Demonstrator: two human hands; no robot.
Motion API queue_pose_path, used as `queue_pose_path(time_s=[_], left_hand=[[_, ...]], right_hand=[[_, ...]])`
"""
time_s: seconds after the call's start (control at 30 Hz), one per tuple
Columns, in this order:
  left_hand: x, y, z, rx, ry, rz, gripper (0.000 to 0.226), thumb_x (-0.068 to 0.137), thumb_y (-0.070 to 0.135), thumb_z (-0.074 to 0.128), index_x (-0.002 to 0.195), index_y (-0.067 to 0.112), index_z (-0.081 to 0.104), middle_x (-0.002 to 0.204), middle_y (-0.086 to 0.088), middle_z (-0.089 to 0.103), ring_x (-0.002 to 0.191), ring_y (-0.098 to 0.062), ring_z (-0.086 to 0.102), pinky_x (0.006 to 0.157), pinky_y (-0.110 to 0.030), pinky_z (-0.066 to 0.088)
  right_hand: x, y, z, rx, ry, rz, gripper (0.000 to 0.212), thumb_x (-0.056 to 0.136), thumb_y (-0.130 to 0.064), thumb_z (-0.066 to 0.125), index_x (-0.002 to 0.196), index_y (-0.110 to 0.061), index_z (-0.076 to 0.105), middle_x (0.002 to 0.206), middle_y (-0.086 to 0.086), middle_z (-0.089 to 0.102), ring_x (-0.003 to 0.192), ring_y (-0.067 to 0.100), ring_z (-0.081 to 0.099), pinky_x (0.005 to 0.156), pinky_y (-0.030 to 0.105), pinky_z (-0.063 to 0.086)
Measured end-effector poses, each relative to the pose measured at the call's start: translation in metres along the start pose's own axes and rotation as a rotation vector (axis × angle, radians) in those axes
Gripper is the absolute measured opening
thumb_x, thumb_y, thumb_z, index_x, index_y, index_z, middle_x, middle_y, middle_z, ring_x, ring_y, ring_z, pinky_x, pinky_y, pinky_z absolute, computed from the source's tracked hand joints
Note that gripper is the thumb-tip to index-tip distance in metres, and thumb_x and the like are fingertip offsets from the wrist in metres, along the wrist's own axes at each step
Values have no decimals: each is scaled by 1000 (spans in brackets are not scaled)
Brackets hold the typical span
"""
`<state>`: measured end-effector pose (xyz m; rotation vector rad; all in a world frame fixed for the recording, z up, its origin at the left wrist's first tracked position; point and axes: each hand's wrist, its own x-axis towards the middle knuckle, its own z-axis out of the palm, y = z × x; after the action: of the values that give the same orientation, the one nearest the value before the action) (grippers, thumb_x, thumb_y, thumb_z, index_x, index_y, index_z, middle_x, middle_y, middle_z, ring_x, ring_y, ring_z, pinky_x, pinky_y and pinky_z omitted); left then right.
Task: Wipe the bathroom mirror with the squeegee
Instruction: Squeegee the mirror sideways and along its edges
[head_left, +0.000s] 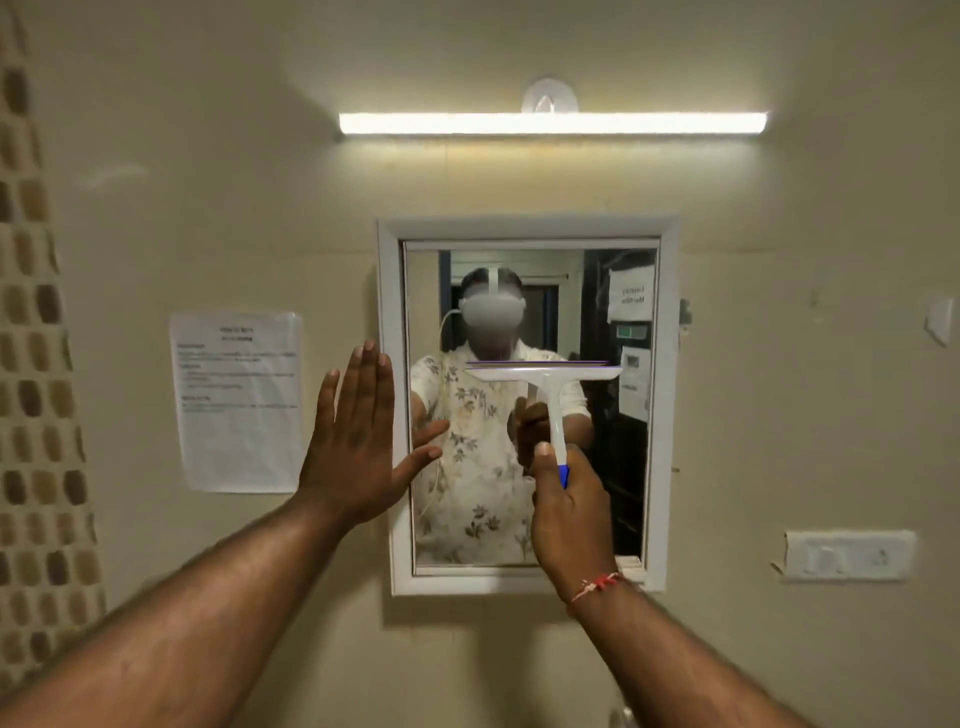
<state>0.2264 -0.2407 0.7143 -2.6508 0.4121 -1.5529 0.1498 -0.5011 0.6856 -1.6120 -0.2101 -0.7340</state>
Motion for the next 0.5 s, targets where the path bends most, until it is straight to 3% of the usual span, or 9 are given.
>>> queue_pose_path(time_s=[0.13, 0.2, 0.3, 0.43, 0.5], left_hand=[[44, 0, -25, -9, 51, 17, 119, 106, 85, 35, 179, 7, -17, 189, -13, -26, 178, -31, -18, 144, -61, 1], [67, -1, -35, -1, 64, 20, 119, 106, 87, 32, 179, 8, -20, 188, -12, -29, 177, -30, -21, 144, -60, -2], [92, -5, -45, 25, 57, 20, 118, 105, 90, 25, 177, 10, -25, 187, -11, -34, 176, -29, -25, 144, -60, -4], [105, -5, -44, 46, 17, 2, 119, 105, 92, 24, 177, 10, -24, 185, -10, -38, 175, -29, -29, 144, -62, -3], [107, -6, -43, 43, -8, -23, 120, 104, 94, 22, 176, 10, -26, 184, -9, -40, 174, -28, -32, 144, -61, -5]], right_hand=[[27, -43, 4, 60, -27, -48, 17, 114, -41, 49, 102, -44, 60, 94, -7, 71, 86, 7, 70, 66, 14, 47], [41, -53, 6, 66, -21, -73, 17, 114, -42, 49, 114, -39, 65, 96, -6, 72, 85, 6, 70, 66, 12, 47], [58, -63, 10, 33, -2, -93, 33, 114, -45, 49, 133, -26, 68, 100, -4, 75, 89, 9, 72, 72, 20, 51], [70, -62, 13, 5, 19, -99, 38, 112, -49, 49, 134, -23, 67, 107, 0, 74, 102, 15, 72, 74, 23, 50], [74, -64, 13, -34, 11, -114, 36, 112, -48, 49, 131, -24, 68, 104, 0, 75, 97, 14, 72, 72, 22, 50]])
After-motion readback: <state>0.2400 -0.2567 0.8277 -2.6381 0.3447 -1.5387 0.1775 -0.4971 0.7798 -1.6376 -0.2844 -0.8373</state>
